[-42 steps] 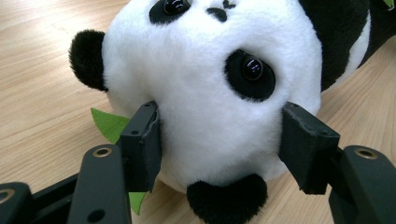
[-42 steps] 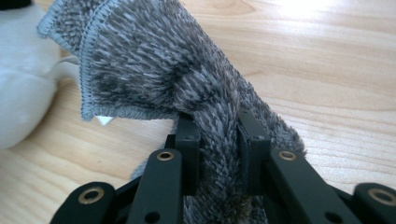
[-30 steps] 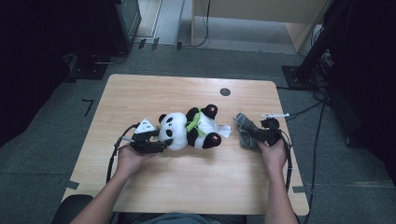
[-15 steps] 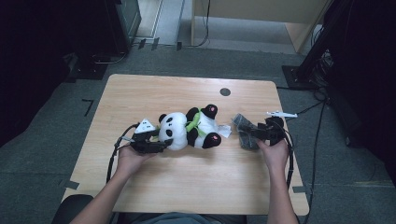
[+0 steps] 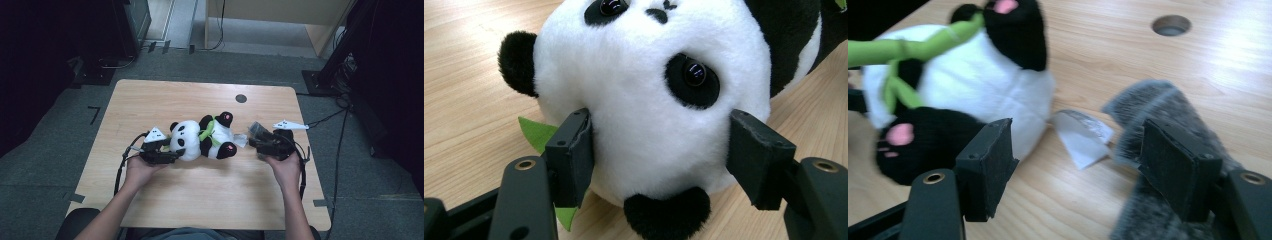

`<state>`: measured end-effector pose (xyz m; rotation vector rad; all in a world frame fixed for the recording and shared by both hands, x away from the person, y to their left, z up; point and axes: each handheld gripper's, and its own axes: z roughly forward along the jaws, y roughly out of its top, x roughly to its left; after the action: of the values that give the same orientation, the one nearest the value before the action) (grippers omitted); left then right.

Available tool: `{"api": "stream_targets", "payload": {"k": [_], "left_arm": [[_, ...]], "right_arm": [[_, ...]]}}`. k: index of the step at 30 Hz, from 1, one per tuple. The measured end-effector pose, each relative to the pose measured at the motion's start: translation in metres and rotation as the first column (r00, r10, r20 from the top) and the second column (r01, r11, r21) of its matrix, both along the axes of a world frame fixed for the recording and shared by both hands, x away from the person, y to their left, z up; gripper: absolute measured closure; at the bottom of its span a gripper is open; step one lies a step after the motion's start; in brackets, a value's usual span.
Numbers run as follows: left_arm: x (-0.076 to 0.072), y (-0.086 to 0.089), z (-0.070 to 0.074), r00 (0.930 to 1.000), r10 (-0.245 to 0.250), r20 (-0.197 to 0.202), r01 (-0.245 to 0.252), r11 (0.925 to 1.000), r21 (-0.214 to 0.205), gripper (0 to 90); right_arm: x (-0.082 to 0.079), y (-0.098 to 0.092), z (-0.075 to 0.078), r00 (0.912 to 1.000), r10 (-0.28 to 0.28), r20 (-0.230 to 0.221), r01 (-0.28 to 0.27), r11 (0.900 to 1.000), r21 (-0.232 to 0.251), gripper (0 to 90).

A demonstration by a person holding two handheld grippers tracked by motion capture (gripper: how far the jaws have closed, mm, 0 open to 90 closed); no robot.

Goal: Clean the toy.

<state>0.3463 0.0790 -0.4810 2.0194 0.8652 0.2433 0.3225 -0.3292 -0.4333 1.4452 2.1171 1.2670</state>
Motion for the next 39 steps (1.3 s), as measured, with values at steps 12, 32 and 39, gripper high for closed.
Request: {"api": "stream_targets", "payload": {"k": [12, 32, 39], "left_arm": [[0.0, 0.0, 0.0, 1.0, 0.002, -0.002, -0.002, 1.0, -0.001, 32.1], [0.001, 0.0, -0.001, 1.0, 0.004, -0.006, -0.004, 1.0, -0.005, 28.2], [0.002, -0.001, 0.001, 0.9999, 0.007, -0.01, -0.007, 1.0, 0.0, 27.1]], "right_arm": [[-0.007, 0.043, 0.006, 0.9893, 0.143, 0.028, -0.143, 0.9897, -0.01, 17.6], [0.004, 0.079, -0.026, 0.9738, 0.227, -0.002, -0.227, 0.9735, 0.026, 0.0], [0.013, 0.091, -0.04, 0.9748, 0.223, -0.014, -0.222, 0.9748, 0.015, 0.5]]}}
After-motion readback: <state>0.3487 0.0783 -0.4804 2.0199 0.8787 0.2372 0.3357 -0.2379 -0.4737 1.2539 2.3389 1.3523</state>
